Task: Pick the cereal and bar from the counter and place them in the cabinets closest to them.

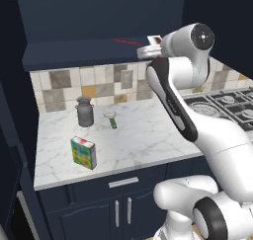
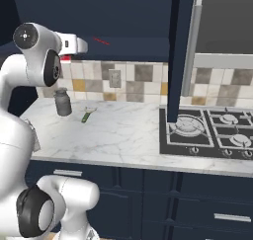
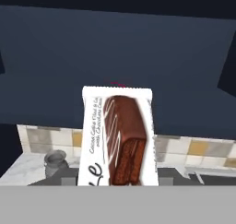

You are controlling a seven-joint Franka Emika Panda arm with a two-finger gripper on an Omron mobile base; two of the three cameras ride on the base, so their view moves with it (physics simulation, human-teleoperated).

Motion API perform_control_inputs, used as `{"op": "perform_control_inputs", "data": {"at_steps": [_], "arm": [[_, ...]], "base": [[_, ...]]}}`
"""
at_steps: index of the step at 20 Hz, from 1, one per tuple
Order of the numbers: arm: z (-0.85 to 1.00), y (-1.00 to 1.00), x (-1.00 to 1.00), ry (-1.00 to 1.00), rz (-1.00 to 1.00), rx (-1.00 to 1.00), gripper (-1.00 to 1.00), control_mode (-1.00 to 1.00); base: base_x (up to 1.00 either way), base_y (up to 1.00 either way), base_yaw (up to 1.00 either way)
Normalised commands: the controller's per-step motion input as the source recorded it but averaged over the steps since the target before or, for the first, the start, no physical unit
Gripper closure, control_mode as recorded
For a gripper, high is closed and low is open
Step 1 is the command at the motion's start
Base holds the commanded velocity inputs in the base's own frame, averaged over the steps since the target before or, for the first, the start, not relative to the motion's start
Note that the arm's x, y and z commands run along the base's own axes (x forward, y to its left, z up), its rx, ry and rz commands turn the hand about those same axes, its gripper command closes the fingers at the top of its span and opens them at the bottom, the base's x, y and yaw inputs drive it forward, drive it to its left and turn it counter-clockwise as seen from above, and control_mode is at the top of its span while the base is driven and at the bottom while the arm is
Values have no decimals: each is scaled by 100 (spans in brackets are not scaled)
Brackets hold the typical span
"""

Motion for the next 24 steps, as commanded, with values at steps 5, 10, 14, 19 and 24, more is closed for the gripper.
{"op": "perform_control_inputs", "data": {"at_steps": [5,10,14,19,24], "arm": [[21,23,37,-8,0,6,100,-100],[15,17,33,-4,0,7,100,-100],[8,14,34,0,0,7,100,-100],[2,12,38,0,1,2,100,-100],[0,10,43,1,4,0,100,-100]], "base": [[0,0,0],[0,0,0],[0,0,0],[0,0,0],[0,0,0]]}}
